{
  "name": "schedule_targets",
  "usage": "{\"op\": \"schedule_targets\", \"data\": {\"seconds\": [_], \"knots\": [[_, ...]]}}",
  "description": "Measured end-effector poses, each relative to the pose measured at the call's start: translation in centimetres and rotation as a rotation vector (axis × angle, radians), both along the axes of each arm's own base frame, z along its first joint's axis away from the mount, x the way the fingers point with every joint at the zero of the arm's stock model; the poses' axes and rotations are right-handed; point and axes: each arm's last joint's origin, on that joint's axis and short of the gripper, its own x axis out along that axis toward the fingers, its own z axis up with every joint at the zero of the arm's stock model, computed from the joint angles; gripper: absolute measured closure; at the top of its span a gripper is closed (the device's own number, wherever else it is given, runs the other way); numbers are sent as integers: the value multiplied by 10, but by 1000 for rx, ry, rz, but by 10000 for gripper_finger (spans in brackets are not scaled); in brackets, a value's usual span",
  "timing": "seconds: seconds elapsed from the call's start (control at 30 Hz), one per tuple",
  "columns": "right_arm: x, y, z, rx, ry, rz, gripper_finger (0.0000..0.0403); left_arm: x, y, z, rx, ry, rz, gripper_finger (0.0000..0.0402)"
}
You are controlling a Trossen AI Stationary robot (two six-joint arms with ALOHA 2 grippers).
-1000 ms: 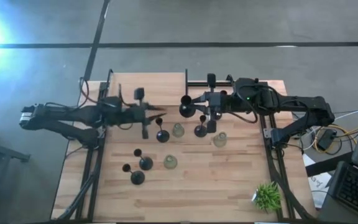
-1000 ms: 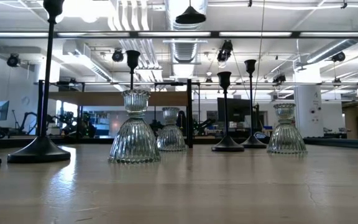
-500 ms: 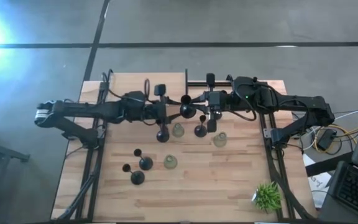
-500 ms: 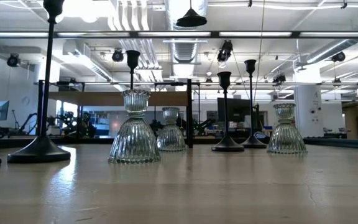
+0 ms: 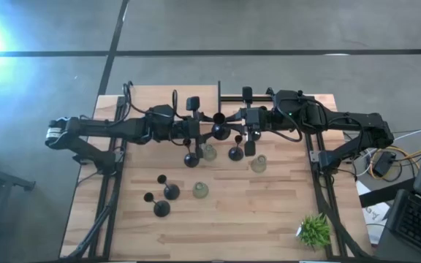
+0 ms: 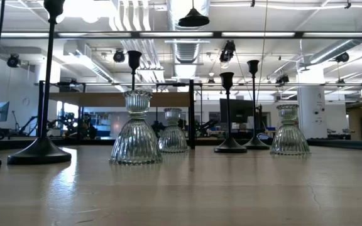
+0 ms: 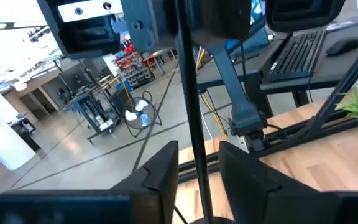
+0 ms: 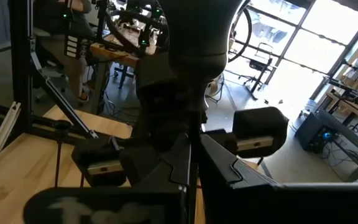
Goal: Pick & Place candle stick holders
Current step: Put the large black candle holder on the shelf
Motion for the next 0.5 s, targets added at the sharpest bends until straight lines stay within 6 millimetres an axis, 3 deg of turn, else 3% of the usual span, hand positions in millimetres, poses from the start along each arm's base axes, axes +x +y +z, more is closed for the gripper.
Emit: {"op": "schedule_targets", "data": {"seconds": [0.23,0.5], "knots": [[0,0,0,-9,3,0,394,-1,0,1,-16,-18,2,384],[-4,-1,1,19,4,-15,386,-4,1,2,-13,-9,45,385]]}}
